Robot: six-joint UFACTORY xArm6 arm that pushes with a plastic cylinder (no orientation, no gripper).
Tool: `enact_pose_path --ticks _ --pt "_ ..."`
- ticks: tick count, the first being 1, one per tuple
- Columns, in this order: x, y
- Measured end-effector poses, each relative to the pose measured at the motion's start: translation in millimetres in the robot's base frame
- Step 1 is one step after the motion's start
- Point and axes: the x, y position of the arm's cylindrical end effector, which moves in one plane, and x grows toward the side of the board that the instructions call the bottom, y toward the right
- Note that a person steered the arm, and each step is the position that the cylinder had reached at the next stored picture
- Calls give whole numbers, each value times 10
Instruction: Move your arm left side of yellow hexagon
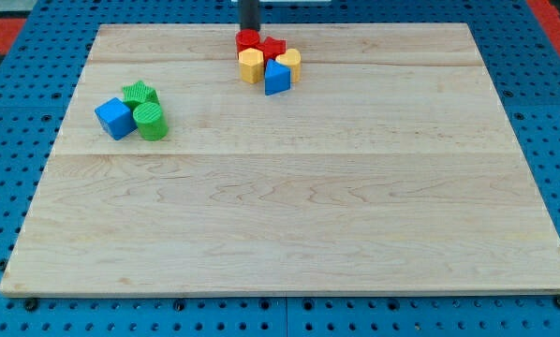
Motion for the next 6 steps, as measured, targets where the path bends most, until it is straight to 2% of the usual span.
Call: enact_pose_path --ticks 2,3,4,5,6 --pt "62 -1396" --pt "426 -1676" --pt "795 -882" --pt "884 -338" --pt "923 -469"
